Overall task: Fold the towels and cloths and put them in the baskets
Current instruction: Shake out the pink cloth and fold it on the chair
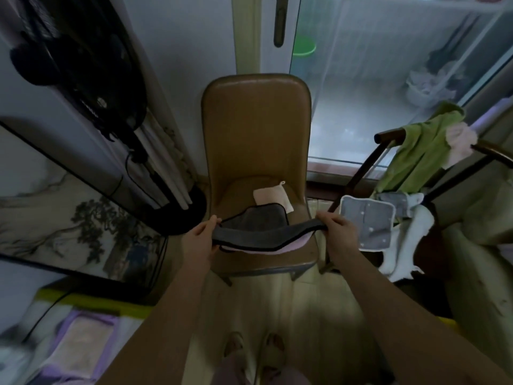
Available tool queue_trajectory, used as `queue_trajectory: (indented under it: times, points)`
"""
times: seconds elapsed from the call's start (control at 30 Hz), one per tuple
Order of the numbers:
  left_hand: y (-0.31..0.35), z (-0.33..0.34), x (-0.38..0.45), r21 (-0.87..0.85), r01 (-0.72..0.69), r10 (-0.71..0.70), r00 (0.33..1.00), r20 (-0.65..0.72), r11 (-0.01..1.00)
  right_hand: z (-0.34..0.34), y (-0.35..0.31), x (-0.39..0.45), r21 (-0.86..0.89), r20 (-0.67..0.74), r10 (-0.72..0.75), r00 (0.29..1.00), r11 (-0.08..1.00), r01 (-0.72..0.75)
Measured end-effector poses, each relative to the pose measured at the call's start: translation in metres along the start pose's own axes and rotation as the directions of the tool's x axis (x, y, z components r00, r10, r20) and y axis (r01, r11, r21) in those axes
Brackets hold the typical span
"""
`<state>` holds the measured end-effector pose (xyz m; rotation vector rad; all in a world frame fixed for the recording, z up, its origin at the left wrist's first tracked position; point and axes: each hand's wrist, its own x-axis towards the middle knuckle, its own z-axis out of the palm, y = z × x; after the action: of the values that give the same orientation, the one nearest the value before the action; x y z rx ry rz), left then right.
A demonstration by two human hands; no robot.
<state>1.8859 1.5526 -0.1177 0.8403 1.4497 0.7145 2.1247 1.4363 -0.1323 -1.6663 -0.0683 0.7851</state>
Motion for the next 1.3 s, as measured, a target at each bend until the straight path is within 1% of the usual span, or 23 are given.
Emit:
queue_trajectory:
  times: [0.13, 0.2, 0.23, 0.3, 0.37, 0.43, 0.5, 0.53, 0.6, 0.7, 0.77, 0.83, 0.97, 1.03, 1.13, 1.23, 1.3]
  points:
    - [-0.029, -0.004, 0.013, -0.021, 0.045, -0.046, 0.999, -0.017, 0.999, -0.003, 0.02, -0.003, 0.189, 0.136, 0.108, 0.985, 0.973, -0.133]
    - [-0.042, -0.001, 0.022, -0.084, 0.072, -0.067, 0.996, 0.066, 0.994, -0.001, 0.027, 0.001, 0.26, 0.181, 0.115, 0.977, 0.952, -0.161]
    - [-0.049, 0.001, 0.029, -0.093, 0.062, -0.049, 0.99, 0.134, 0.994, 0.001, 0.031, 0.005, 0.255, 0.209, 0.105, 0.972, 0.954, -0.158]
    - [-0.063, 0.002, 0.041, -0.025, -0.01, 0.016, 0.973, 0.231, 1.0, 0.002, 0.042, 0.015, 0.118, 0.25, 0.079, 0.965, 0.987, -0.111]
    - [-0.086, -0.003, 0.058, 0.108, -0.064, 0.035, 0.967, 0.252, 0.992, -0.002, 0.06, 0.029, -0.036, 0.261, 0.07, 0.963, 0.997, -0.062]
    - [-0.103, -0.008, 0.065, 0.228, -0.076, 0.017, 0.968, 0.251, 0.971, -0.008, 0.077, 0.041, -0.128, 0.27, 0.074, 0.96, 0.991, -0.04]
    - [-0.107, -0.009, 0.064, 0.324, -0.08, 0.009, 0.976, 0.217, 0.943, -0.014, 0.089, 0.046, -0.211, 0.267, 0.091, 0.959, 0.977, -0.033]
    - [-0.106, -0.009, 0.063, 0.356, -0.063, 0.001, 0.985, 0.172, 0.932, -0.015, 0.092, 0.045, -0.24, 0.271, 0.098, 0.958, 0.97, -0.032]
    - [-0.097, -0.01, 0.061, 0.398, -0.052, 0.006, 0.993, 0.116, 0.916, -0.013, 0.091, 0.043, -0.25, 0.273, 0.101, 0.957, 0.968, -0.031]
    - [-0.064, -0.003, 0.055, 0.331, -0.103, 0.065, 0.99, 0.124, 0.938, -0.001, 0.066, 0.042, -0.227, 0.239, 0.098, 0.966, 0.973, -0.042]
    - [-0.035, 0.005, 0.05, 0.276, -0.148, 0.115, 0.985, 0.131, 0.95, 0.012, 0.04, 0.043, -0.213, 0.253, 0.076, 0.965, 0.977, -0.022]
    - [0.0, 0.013, 0.044, 0.234, -0.208, 0.185, 0.976, 0.114, 0.95, 0.027, 0.01, 0.042, -0.145, 0.271, 0.01, 0.962, 0.989, 0.031]
    - [0.072, 0.025, 0.028, 0.055, -0.253, 0.245, 0.962, 0.122, 0.966, 0.054, -0.065, 0.028, -0.019, 0.285, -0.15, 0.947, 0.987, 0.163]
    - [0.106, 0.028, 0.017, -0.011, -0.31, 0.309, 0.945, 0.107, 0.951, 0.063, -0.109, 0.016, 0.074, 0.274, -0.212, 0.938, 0.977, 0.199]
    - [0.149, 0.023, 0.004, -0.159, -0.336, 0.348, 0.936, 0.054, 0.928, 0.066, -0.167, -0.006, 0.16, 0.227, -0.319, 0.92, 0.944, 0.287]
    - [0.179, 0.014, -0.002, -0.254, -0.368, 0.381, 0.924, 0.004, 0.894, 0.062, -0.205, -0.021, 0.219, 0.17, -0.41, 0.896, 0.902, 0.371]
    - [0.191, 0.009, -0.006, -0.285, -0.397, 0.405, 0.914, -0.033, 0.872, 0.06, -0.22, -0.026, 0.241, 0.135, -0.436, 0.89, 0.885, 0.397]
